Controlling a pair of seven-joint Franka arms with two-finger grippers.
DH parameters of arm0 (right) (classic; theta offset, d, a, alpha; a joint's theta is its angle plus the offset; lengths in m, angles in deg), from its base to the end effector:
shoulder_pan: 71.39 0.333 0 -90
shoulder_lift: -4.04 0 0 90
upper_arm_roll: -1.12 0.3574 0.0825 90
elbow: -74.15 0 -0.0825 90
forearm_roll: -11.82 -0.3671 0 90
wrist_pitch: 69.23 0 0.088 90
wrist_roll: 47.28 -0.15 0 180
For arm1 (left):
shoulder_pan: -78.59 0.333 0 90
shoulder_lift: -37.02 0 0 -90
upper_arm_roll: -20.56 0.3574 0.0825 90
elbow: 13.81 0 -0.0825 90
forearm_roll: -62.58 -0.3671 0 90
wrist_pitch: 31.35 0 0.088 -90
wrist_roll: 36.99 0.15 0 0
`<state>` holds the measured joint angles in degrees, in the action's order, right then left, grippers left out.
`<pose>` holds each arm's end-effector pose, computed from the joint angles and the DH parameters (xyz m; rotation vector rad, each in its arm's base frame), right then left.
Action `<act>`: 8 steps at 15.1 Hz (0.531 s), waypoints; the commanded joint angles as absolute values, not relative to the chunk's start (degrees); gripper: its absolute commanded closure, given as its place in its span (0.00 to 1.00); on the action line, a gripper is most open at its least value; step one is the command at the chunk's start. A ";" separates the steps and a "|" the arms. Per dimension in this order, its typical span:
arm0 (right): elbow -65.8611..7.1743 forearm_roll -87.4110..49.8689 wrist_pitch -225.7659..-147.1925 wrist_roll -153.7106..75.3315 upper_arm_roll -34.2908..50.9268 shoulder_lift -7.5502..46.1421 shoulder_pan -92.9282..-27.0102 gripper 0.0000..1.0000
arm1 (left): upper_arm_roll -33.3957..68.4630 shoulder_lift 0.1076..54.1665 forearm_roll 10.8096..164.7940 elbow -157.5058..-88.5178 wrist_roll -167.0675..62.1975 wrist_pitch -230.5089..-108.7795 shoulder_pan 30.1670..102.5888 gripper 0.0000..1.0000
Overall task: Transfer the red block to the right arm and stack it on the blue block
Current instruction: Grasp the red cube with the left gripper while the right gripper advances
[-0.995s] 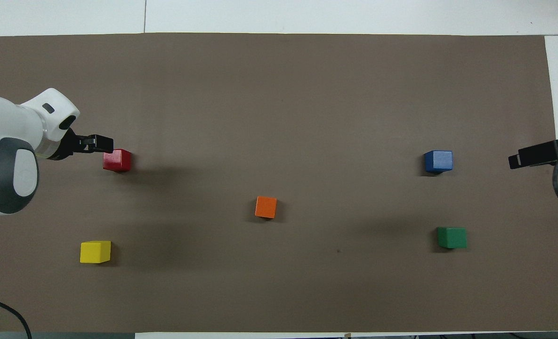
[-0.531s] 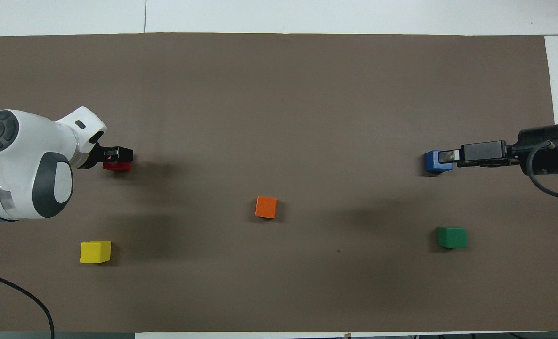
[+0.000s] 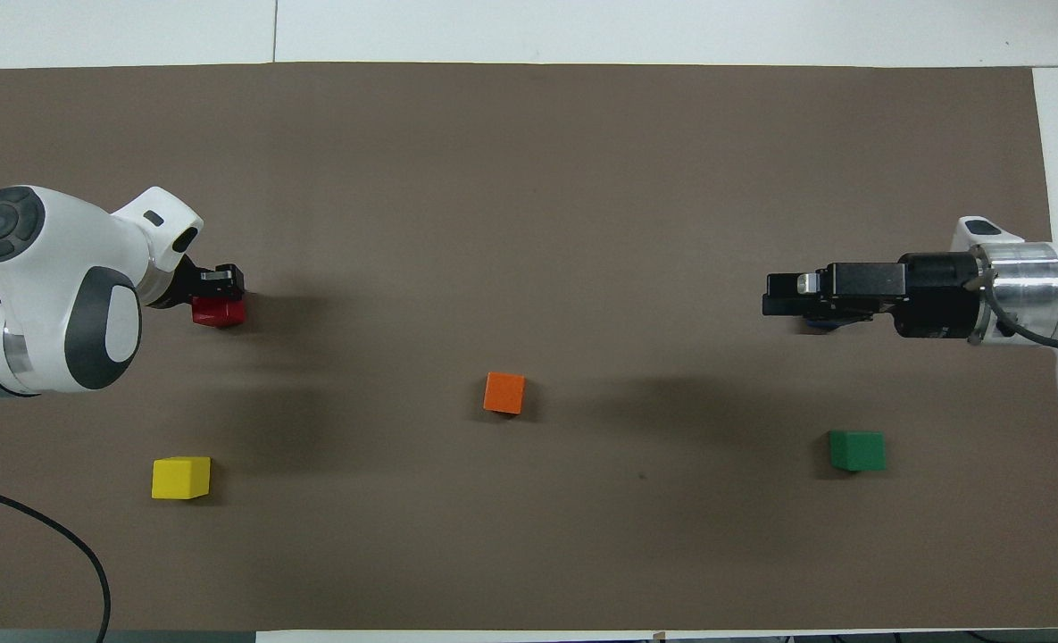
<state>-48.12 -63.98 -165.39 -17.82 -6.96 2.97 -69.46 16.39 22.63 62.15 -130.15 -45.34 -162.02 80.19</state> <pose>0.5150 0.0803 0.4896 -1.8337 0.0856 -0.0348 0.5881 -0.0247 0.3319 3.1255 0.1537 -0.0024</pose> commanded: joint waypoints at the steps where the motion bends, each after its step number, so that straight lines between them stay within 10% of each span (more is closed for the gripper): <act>1: -52.06 -74.19 -162.93 -14.67 -6.97 2.29 -67.10 0.00 | 16.26 23.47 62.40 -127.81 -59.79 -157.66 79.39 1.00; 8: -53.74 -94.77 -150.12 -12.40 -6.88 6.14 -62.78 0.00 | 14.76 29.54 75.13 -111.65 -78.61 -124.03 78.07 1.00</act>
<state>-52.96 -90.27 -155.27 -15.84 -6.79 3.87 -62.76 14.31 28.15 72.57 -116.35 -72.50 -132.82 78.61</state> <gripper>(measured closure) 0.000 0.458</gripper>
